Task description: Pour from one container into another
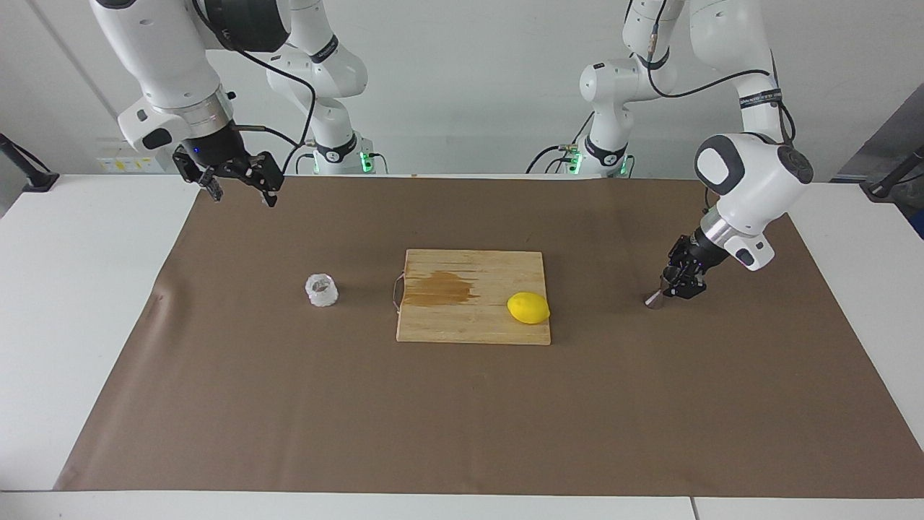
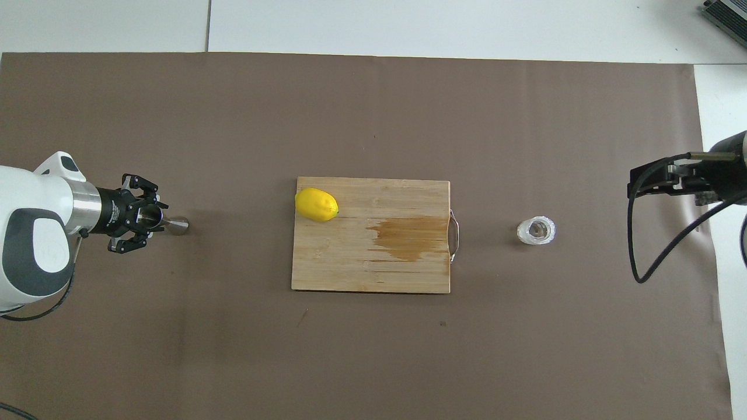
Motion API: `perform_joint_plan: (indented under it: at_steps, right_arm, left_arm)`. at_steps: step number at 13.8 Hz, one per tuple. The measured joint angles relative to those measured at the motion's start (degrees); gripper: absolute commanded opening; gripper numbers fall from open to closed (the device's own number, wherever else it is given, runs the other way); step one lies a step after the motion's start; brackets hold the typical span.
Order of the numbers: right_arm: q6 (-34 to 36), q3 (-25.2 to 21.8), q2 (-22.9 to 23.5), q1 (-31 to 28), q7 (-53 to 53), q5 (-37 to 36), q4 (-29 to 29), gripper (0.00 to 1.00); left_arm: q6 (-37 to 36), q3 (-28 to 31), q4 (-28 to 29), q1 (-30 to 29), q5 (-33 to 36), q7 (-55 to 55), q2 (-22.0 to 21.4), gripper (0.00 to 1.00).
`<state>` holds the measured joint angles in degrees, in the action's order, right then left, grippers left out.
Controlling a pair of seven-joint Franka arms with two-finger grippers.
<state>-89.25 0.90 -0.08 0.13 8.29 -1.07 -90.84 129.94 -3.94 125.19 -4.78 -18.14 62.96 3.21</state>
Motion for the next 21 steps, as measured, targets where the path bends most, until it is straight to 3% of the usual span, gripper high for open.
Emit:
perform_joint_plan:
  at_steps: [3,6,13,21]
  right_arm:
    - [0.0,0.0,0.0,0.0,0.0,0.0,0.0,1.00]
    - [0.0,0.0,0.0,0.0,0.0,0.0,0.0,1.00]
    - [0.0,0.0,0.0,0.0,0.0,0.0,0.0,1.00]
    - [0.0,0.0,0.0,0.0,0.0,0.0,0.0,1.00]
  left_arm:
    - [-0.1,0.0,-0.2,0.0,0.0,0.0,0.0,0.18]
    - [-2.1,0.0,-2.2,0.0,0.0,0.0,0.0,0.00]
    - [-13.5,-0.3,-12.5,1.5,2.3,4.3,0.5,0.00]
    - [-22.1,-0.7,-23.1,14.6,8.1,26.2,3.9,0.00]
